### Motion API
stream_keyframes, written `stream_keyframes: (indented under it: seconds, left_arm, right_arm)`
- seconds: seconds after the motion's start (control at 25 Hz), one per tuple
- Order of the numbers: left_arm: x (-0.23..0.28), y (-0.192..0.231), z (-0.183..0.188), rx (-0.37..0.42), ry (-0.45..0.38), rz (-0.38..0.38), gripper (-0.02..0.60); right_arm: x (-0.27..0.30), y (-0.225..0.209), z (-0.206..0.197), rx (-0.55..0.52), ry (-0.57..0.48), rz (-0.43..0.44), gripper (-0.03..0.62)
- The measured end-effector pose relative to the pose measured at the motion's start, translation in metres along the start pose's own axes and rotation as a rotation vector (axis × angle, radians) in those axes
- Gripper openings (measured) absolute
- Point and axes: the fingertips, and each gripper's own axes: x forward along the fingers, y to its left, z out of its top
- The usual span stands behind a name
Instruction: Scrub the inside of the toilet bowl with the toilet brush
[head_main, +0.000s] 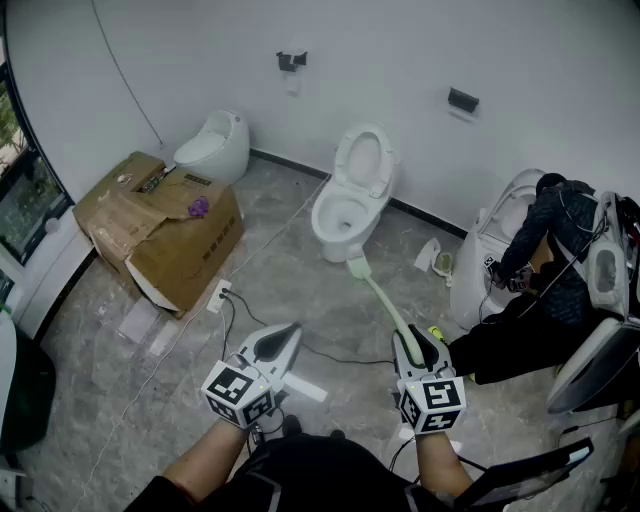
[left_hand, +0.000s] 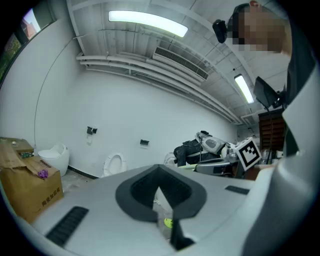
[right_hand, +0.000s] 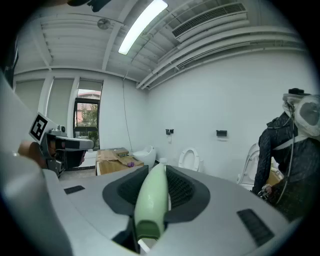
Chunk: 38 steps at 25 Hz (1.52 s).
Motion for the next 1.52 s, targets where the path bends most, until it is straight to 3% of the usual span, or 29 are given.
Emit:
stream_keyframes:
  seconds: [0.56, 0.84, 1.28, 1.52]
  left_arm:
    - [0.008, -0.004, 0.003, -0.014, -0.012, -0.011, 0.009]
    - [0.019, -0.013, 0.001, -0.025, -0.018, -0.001, 0.009]
    - [0.043, -0.037, 0.002, 0.022, -0.013, 0.027, 0.009]
    - [0.057, -0.025, -0.005, 0.002, -0.005, 0.04, 0.009]
  right_arm:
    - [-0.003, -0.005, 0.008, 0.02, -0.02, -0.002, 0.117]
    - [-0.006, -0.019, 0.008, 0.025, -0.03, 0.018, 0.117]
    - [-0.003, -0.053, 0.004, 0.004, -0.06, 0.052, 0.117]
    - [0.018, -0.061, 0.0, 0.002, -0.053, 0.062, 0.117]
